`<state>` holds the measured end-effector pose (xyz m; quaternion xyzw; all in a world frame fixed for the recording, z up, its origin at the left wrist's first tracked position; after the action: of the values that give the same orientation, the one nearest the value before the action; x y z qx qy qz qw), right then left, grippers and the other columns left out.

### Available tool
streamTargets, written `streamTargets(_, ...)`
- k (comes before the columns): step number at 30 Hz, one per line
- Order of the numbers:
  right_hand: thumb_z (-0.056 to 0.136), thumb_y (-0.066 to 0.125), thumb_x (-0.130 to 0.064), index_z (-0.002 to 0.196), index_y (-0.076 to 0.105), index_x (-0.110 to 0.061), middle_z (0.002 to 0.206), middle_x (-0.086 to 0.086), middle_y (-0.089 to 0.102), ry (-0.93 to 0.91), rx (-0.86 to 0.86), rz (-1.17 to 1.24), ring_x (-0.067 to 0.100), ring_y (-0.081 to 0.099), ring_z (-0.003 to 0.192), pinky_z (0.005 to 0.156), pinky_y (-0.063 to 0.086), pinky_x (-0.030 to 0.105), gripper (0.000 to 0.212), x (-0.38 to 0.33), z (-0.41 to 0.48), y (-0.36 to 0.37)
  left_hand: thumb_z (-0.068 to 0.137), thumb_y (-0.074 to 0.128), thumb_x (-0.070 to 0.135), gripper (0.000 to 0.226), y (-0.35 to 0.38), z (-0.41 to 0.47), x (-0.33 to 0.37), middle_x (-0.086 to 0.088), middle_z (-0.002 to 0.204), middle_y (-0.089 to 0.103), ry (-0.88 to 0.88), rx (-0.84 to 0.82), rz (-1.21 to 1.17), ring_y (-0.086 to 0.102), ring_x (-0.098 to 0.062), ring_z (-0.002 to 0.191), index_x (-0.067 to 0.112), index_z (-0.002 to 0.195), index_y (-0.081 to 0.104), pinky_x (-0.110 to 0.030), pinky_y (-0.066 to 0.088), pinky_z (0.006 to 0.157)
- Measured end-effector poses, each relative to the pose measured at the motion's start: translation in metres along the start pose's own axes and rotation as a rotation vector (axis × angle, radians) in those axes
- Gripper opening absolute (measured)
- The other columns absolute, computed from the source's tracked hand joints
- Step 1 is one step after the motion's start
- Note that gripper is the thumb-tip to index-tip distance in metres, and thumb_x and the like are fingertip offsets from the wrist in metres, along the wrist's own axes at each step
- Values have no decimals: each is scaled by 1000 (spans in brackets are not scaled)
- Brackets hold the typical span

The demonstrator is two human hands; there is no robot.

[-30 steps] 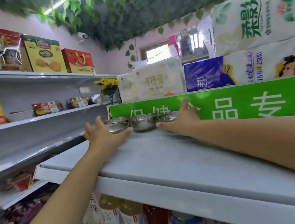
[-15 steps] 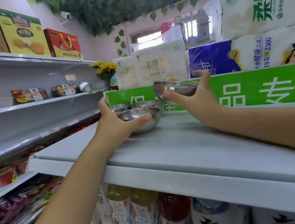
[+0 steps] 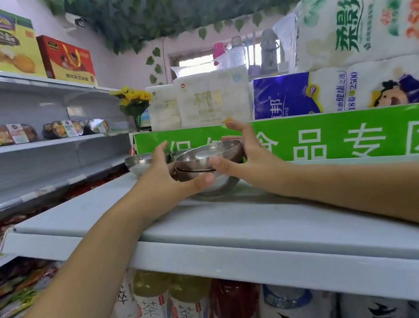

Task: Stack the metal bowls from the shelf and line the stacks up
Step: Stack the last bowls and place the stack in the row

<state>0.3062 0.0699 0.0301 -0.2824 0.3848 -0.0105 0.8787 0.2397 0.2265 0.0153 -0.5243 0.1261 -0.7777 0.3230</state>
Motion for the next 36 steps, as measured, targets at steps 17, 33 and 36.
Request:
streamTargets(17,69,52,-83,158,21,-26,125,-7,59,121,-128,-90,15,56,123,114,42,42,110,21,1,3,85,66,49,38,14,14,-7,15,103,69,126,-92,144,59,18,85,25,113,57,1,38,67)
streamTargets(33,70,56,-76,160,8,-22,147,0,51,134,-142,-139,15,50,131,111,37,27,115,34,2,-13,84,54,60,49,39,30,6,31,109,53,167,-183,329,51,14,101,30,122,43,-6,39,91)
streamTargets(36,69,68,-70,159,19,-21,147,0,50,141,-75,-134,12,50,124,103,38,22,114,40,6,-25,84,55,60,54,37,44,11,18,120,60,206,-198,405,56,-1,109,28,128,53,-24,43,102)
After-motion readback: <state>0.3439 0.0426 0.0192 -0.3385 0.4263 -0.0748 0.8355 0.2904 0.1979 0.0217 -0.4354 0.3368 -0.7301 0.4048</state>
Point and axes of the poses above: each hand's wrist, its own z-axis towards the middle knuckle, its own y-axis out of the palm, x = y × z, the point moved 10 cm from there along z, towards the middle knuckle
